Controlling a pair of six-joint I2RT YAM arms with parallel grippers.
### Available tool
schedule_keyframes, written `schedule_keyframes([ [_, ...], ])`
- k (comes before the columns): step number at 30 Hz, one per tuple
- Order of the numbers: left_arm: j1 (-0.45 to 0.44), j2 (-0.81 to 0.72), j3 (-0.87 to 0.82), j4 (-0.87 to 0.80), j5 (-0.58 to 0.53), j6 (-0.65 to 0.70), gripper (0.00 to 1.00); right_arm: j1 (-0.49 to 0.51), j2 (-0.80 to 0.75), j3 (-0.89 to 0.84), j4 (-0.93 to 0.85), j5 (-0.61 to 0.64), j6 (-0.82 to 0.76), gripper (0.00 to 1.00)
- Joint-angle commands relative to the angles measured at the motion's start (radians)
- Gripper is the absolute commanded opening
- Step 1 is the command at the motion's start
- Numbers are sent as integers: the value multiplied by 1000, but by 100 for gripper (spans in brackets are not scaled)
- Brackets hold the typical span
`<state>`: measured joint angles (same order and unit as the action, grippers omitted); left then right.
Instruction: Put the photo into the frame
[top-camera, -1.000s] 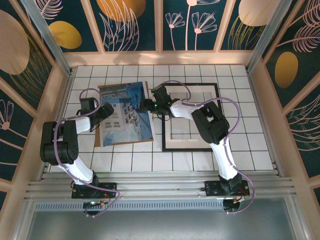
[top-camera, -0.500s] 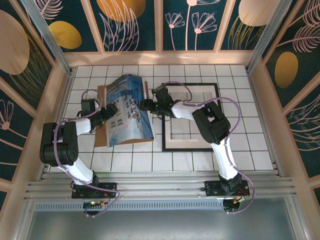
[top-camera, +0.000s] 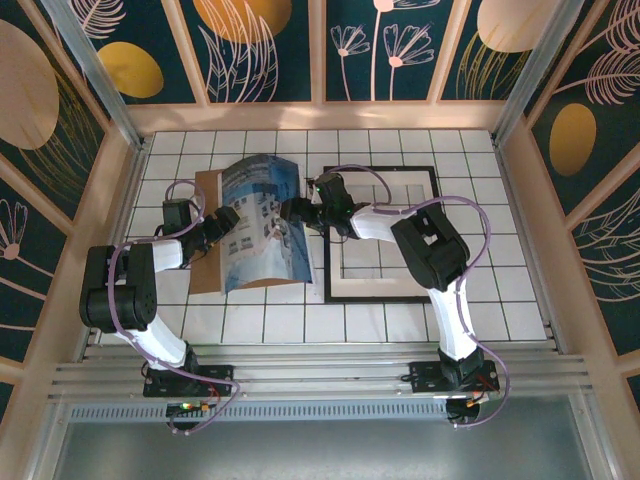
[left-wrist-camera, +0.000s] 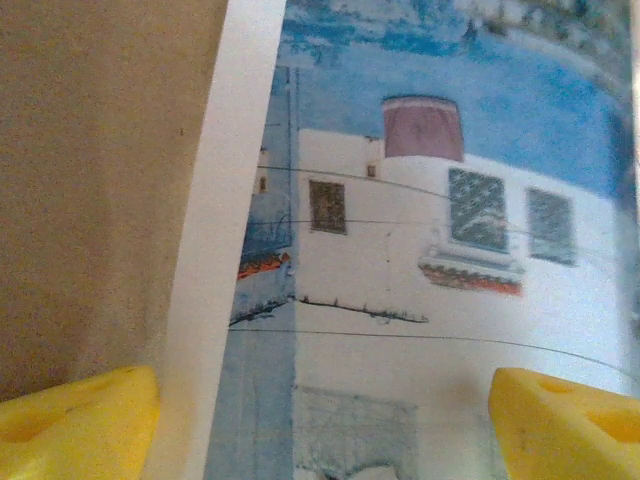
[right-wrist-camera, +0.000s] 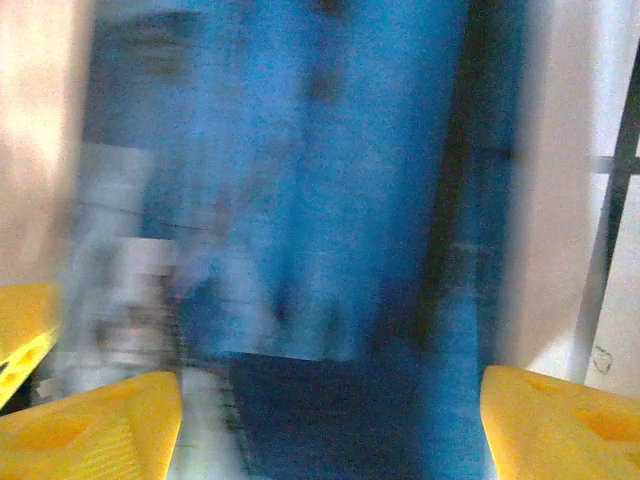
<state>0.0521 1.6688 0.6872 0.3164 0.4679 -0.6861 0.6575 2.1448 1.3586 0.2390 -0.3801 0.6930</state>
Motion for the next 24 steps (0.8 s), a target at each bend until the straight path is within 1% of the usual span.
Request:
schedule_keyframes([
  [1, -8, 9, -15, 52, 35, -18, 85, -4, -63, -21, 66, -38, 14, 80],
  [7, -8, 13, -20, 64, 41, -26, 85, -4, -63, -27, 84, -52, 15, 82],
  [12, -8, 26, -26, 89, 53, -41, 85, -2, -49, -8, 42, -42, -16, 84],
  [17, -8, 27, -38, 150, 117, -90, 85, -2, -48, 6, 2, -36, -43, 84],
  [22, -8, -9, -29, 145, 133, -103, 85, -4, -60, 23, -45, -16, -84, 83],
  [24, -8, -26, -25, 131, 129, -97, 81, -4, -60, 33, -63, -22, -98, 83],
])
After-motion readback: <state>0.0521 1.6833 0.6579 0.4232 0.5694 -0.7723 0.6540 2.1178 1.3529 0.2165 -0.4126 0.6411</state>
